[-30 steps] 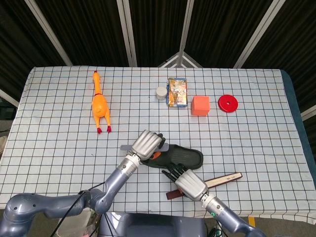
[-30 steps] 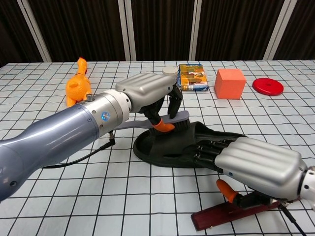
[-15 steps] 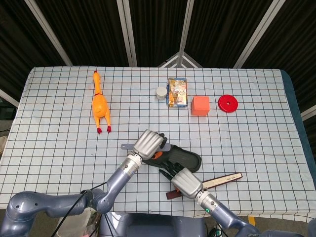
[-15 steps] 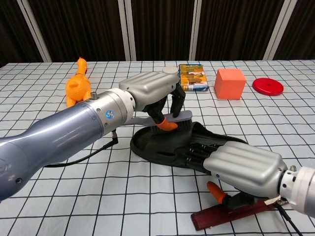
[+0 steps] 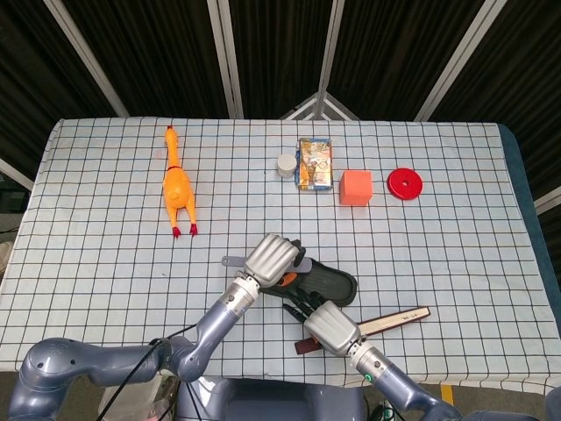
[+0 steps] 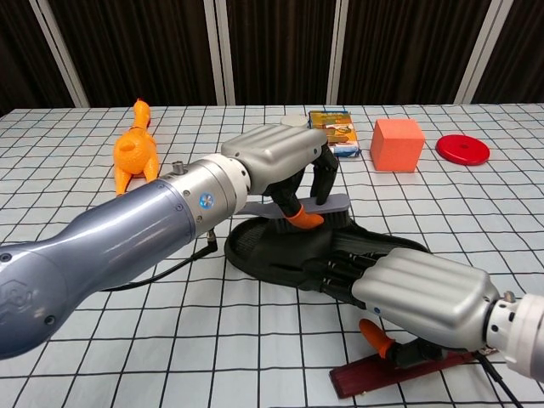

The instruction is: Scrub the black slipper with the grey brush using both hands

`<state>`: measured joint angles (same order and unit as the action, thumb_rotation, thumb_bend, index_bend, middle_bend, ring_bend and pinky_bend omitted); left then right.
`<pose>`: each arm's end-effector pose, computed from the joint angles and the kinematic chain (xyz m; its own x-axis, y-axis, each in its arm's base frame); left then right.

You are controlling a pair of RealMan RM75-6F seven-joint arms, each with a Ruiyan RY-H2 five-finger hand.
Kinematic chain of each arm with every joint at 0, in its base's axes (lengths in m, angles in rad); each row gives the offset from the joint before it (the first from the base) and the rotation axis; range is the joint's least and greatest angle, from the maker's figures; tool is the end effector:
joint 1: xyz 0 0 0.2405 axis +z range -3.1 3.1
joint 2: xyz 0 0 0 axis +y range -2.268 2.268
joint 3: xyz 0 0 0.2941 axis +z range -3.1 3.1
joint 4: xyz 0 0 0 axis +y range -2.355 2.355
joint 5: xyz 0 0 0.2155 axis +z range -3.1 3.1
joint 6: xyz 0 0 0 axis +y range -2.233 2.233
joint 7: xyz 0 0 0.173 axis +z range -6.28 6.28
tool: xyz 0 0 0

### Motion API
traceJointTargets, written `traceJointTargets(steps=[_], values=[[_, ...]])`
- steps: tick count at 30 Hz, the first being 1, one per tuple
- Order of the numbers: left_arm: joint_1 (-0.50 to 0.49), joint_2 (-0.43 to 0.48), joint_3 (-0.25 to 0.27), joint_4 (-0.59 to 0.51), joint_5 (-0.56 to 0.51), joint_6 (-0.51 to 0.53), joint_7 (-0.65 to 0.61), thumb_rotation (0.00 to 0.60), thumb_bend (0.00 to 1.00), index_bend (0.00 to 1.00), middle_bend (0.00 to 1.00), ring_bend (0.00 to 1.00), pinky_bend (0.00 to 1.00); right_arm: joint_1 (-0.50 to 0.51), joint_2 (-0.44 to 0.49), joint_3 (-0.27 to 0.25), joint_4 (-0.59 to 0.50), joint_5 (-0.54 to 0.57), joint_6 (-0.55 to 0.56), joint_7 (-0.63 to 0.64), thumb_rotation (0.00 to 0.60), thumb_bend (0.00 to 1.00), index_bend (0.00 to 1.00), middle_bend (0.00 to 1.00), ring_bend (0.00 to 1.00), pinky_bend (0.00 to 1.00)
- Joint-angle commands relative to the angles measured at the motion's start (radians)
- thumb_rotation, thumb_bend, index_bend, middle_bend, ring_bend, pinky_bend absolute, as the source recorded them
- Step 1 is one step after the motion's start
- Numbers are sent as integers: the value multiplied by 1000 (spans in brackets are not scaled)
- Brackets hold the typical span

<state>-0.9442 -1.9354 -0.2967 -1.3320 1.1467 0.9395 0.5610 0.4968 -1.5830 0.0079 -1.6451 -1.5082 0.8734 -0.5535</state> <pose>-0.0132 0.3729 -0.1399 0.4572 0.1701 0.8730 0.7437 -0.6115 -0.2703 -0.1767 -0.2493 -0.0881 0.6529 -0.2975 0.6966 -0.6588 -0.6768 0.3285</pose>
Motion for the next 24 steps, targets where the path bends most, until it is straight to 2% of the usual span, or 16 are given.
traceJointTargets(steps=[1,14,24], values=[[8,19,13,-26,-3,8,16,600,582,572,697,588,637,2,0,-4,-7,4,4,-7,600,793,0,19,3,175],[32,105,38,-134,-100,35,123,600,592,578,703,590,637,15,-9,-21,-22,36,10,-60,600,793,0,19,3,175],[26,111,52,-130,-123,29,115,600,592,578,701,590,637,19,-10,-33,-25,48,20,-65,600,793,0,19,3,175]])
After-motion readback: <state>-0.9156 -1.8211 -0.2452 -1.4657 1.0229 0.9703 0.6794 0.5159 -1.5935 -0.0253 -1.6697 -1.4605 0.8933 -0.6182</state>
